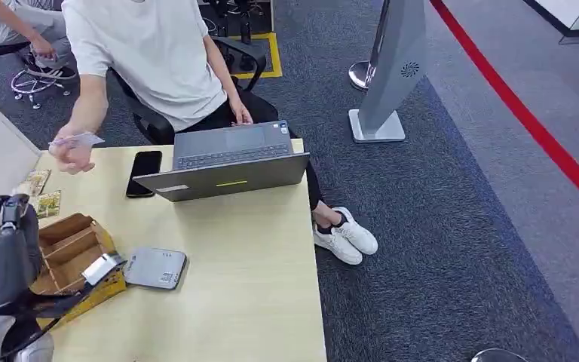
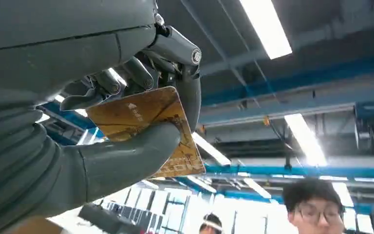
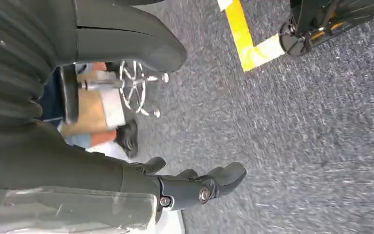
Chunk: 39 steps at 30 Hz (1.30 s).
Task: Pass the card to the sensor for recognition and then transmit it.
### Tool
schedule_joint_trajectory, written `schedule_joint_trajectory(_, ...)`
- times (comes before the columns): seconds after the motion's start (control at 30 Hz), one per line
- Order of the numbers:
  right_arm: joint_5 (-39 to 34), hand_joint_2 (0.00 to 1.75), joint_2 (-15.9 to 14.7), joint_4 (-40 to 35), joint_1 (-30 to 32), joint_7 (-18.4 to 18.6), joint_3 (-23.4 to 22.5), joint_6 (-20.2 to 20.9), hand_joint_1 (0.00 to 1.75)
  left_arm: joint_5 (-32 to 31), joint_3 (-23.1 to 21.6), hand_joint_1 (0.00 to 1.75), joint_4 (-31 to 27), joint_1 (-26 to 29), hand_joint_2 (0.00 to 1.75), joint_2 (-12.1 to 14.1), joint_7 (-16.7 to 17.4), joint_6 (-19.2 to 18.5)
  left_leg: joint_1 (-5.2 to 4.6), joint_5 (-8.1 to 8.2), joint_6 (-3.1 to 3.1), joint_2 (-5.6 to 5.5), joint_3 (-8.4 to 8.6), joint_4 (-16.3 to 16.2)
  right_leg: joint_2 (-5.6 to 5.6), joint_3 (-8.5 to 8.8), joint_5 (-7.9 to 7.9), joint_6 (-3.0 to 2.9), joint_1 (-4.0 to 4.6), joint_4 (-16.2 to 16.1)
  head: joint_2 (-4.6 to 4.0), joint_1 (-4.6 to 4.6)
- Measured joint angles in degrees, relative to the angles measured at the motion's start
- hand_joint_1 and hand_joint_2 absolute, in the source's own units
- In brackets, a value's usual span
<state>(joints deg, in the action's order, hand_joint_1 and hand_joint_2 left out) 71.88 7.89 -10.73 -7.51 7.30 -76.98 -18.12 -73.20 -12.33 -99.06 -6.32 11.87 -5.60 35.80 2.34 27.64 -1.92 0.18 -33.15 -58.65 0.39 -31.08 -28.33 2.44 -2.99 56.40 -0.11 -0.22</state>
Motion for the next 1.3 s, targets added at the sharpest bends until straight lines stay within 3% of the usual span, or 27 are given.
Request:
schedule_joint_trajectory(0.13, 1.8, 1.75, 0.0, 0.0, -0.1, -0.1, 1.5, 0.7, 0.0, -0.6, 0.2, 1.75, 5.2, -7.2, 1.75, -2.0, -0.1, -0.1, 0.0, -0.01, 0.01, -0.03, -0.01, 0.0, -0.02, 0.01, 0.0, 0.0, 0.0, 0.0, 0.0, 0.0)
schedule_joint_trajectory(0.4, 4.5, 1.75, 0.3, 0.0, -0.9, 0.2, 4.6, 1.5, 0.0, -3.9, 0.2, 1.75, 24.1, -23.2, 1.75, -5.4, 0.6, 1.4, -0.01, -0.04, 0.03, 0.04, -0.01, 0.0, 0.08, 0.01, 0.05, -0.01, 0.0, 0.0, 0.0, 0.02)
schedule_joint_trajectory(0.57, 4.5, 1.75, 0.3, 0.0, -1.1, 0.2, 5.3, 1.4, 0.0, -4.0, 0.2, 1.75, 29.4, -26.5, 1.75, -6.6, 0.6, 1.9, -0.01, -0.03, 0.03, 0.04, -0.03, 0.0, 0.1, -0.03, 0.04, -0.01, 0.0, 0.0, 0.0, 0.04)
schedule_joint_trajectory(0.83, 4.5, 1.75, 0.3, 0.0, -1.1, 0.2, 5.6, 1.5, 0.0, -3.9, 0.2, 1.75, 32.6, -27.5, 1.75, -7.4, 0.6, 2.0, -0.01, -0.03, 0.03, 0.04, -0.05, 0.0, 0.09, -0.07, 0.03, -0.01, 0.0, 0.0, 0.0, 0.04)
schedule_joint_trajectory(0.87, 4.5, 1.75, 0.3, 0.0, -1.1, 0.2, 5.6, 1.5, 0.0, -3.9, 0.2, 0.0, 32.9, -27.5, 1.75, -7.6, 0.6, 1.9, -0.01, -0.03, 0.03, 0.04, -0.05, 0.0, 0.09, -0.08, 0.03, -0.01, 0.0, 0.0, 0.0, 0.04)
schedule_joint_trajectory(1.13, 4.3, 1.75, 0.4, 0.2, -1.2, 0.4, 5.6, 1.6, 0.0, -1.4, 0.2, 0.0, 33.6, -29.1, 1.75, -9.6, 0.4, 0.9, -0.02, -0.03, 0.04, 0.04, -0.07, 0.0, 0.1, -0.07, 0.04, -0.01, -0.01, 0.0, 0.0, 0.02)
schedule_joint_trajectory(1.3, 3.2, 1.75, 0.4, 0.2, -0.9, 0.2, 5.5, 1.4, 0.0, 0.4, 0.0, 0.0, 30.4, -26.1, 1.75, -9.6, -0.5, 0.9, -0.01, -0.03, 0.03, 0.05, -0.07, 0.0, 0.1, -0.08, 0.02, 0.0, 0.0, 0.0, 0.0, 0.04)
